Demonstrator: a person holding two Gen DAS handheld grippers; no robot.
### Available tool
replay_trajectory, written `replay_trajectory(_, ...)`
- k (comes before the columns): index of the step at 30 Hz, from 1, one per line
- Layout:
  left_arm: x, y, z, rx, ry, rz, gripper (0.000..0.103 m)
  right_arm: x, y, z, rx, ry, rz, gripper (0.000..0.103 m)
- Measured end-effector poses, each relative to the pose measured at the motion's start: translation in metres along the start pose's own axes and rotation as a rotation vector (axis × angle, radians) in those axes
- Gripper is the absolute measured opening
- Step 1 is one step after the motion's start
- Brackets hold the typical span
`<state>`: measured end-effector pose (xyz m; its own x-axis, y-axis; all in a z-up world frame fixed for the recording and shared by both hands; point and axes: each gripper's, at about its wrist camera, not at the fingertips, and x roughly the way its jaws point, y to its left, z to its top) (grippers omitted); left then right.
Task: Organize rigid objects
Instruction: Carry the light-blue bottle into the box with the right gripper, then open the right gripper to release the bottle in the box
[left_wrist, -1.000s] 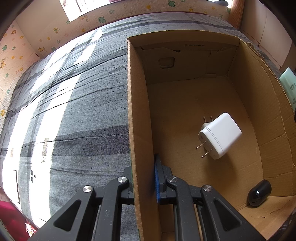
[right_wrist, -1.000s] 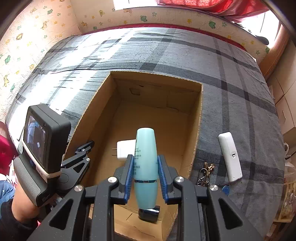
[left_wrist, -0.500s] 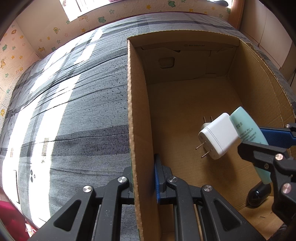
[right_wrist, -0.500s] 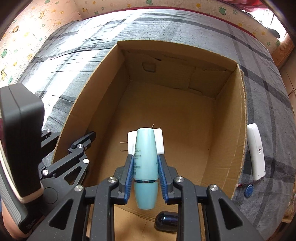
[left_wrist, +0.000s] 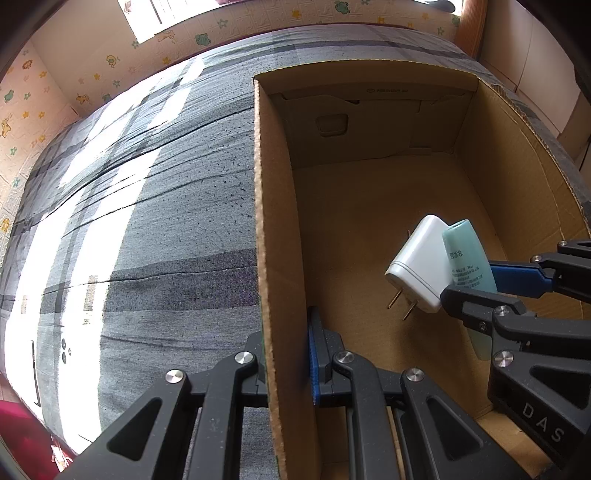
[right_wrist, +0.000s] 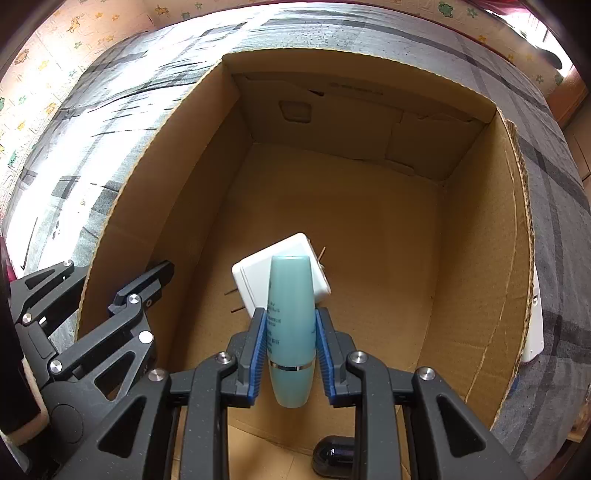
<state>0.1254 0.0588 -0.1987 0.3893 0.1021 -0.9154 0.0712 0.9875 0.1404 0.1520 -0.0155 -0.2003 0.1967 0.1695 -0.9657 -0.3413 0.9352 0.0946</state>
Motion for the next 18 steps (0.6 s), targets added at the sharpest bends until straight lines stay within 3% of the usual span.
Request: replay_trajectory(18,-0.0013,-0.0035,0.0001,0.001,-0.001,0.006,0.013,0.0095,-0.0095,0.0033,0.016,0.025,0.02,0.027)
